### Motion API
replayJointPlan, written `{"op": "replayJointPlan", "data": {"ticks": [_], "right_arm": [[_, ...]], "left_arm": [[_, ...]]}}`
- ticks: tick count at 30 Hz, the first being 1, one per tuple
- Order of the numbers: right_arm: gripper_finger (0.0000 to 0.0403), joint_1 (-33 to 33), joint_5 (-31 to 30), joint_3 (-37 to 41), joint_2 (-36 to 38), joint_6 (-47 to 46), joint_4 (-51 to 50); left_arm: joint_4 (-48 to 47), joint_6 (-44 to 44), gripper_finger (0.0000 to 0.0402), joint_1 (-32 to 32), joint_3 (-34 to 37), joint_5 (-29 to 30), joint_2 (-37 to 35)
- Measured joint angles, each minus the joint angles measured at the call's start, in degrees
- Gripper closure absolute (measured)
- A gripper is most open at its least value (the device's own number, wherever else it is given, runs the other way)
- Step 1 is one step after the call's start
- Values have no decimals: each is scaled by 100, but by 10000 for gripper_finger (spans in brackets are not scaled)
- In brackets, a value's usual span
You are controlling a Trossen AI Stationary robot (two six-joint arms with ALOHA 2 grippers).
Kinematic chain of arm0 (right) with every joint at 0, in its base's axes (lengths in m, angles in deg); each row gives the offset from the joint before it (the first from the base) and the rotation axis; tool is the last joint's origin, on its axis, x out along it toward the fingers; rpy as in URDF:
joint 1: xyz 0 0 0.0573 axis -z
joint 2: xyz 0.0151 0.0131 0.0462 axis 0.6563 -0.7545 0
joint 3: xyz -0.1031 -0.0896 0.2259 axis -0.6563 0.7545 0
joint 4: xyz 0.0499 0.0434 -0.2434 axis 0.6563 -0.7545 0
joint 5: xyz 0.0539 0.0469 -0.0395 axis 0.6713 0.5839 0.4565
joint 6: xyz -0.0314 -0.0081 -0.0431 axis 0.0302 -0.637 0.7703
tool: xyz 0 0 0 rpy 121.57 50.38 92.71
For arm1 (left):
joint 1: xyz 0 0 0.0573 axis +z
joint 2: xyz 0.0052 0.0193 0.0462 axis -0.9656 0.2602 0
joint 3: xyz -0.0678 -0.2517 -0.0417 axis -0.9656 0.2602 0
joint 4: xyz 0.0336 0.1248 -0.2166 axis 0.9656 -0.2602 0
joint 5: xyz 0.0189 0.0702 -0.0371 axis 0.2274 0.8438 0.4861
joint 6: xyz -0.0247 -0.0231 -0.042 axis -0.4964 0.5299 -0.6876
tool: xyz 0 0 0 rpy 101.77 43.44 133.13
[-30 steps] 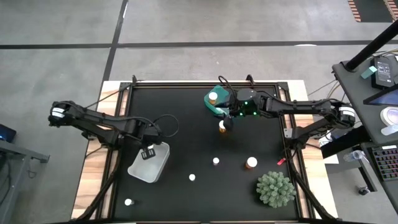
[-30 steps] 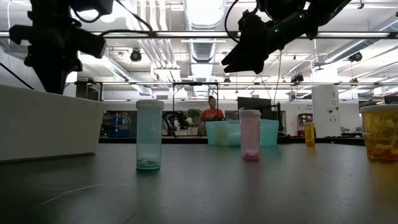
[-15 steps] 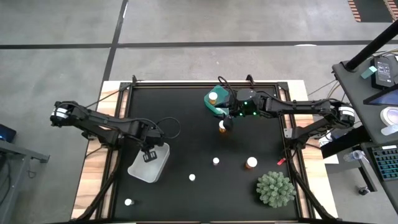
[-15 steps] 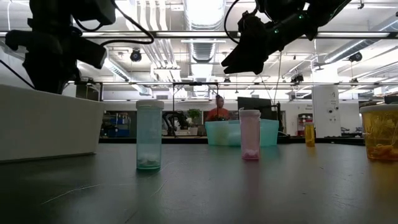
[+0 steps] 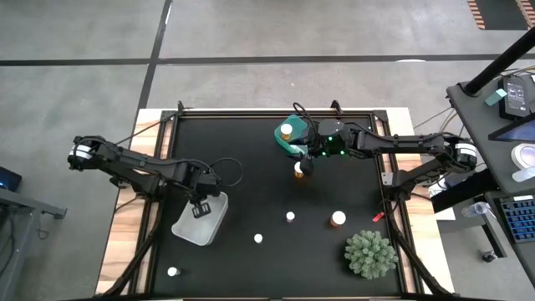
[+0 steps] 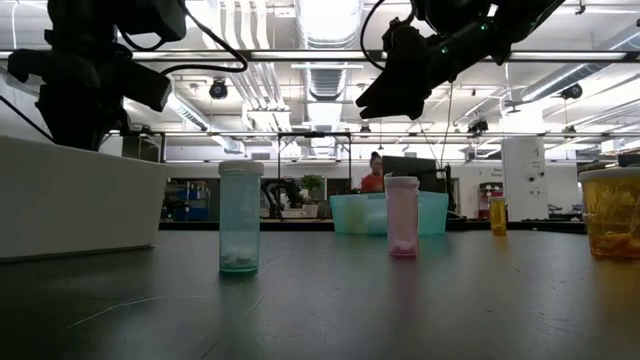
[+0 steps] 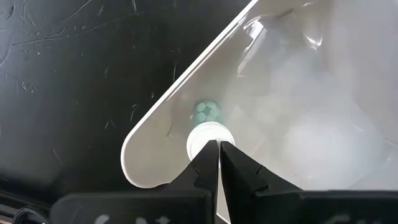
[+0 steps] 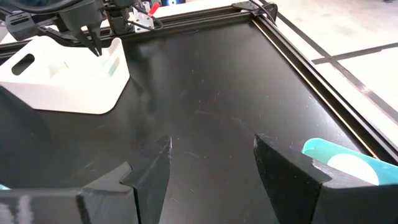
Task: Pick and place medicine bottles into bin by pill shape (circle, oval)
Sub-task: Adjust the blue tablet bottle in the gray bin
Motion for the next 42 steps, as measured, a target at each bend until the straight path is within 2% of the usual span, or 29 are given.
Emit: {"op": "replayJointPlan", "data": {"ticks": [11,17,34,42], "right_arm": [[184,0,2,2,0,-1,-1],[184,0,-1,2,0,-1,0],[184,0,1,2,0,-1,-1],[184,2,-1,2,0,1,-2]], "left_arm": [[-61,0,402,2,-79,17,-24],[-303,2,401,2,-81,219,-30],[-136,4,401,2,-62,286,-28],[101,2,401,0,169,286,-34]]}}
